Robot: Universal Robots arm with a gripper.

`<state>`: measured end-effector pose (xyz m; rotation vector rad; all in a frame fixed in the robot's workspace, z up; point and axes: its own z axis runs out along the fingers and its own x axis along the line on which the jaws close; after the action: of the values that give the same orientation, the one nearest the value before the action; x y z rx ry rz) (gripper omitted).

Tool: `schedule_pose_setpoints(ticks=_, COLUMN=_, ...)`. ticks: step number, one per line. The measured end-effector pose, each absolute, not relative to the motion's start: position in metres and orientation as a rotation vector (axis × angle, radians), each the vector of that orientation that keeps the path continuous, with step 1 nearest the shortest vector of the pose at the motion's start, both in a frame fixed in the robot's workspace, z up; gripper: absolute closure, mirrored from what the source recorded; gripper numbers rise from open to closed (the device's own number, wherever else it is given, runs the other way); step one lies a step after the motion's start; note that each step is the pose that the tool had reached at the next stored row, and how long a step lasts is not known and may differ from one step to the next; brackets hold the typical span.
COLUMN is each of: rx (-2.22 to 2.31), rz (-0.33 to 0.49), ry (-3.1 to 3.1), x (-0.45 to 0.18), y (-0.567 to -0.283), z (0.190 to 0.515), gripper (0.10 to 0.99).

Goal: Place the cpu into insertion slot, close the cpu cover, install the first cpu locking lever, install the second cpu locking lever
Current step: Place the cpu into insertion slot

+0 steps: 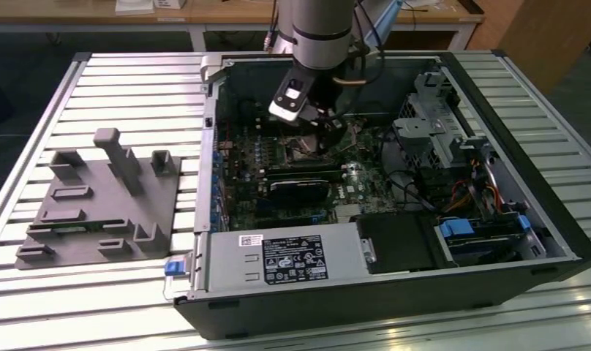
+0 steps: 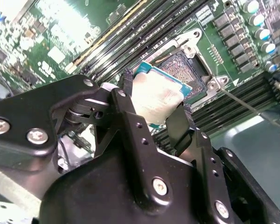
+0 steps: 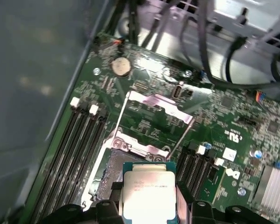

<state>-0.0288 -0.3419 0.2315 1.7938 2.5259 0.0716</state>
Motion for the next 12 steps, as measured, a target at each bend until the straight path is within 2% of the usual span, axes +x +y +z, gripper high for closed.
schedule_pose_setpoints(ticks=12, rx=1.955, rz=0.067, ry=2.400, x=-0.0288, y=-0.3386, z=0.2285, gripper=0.549)
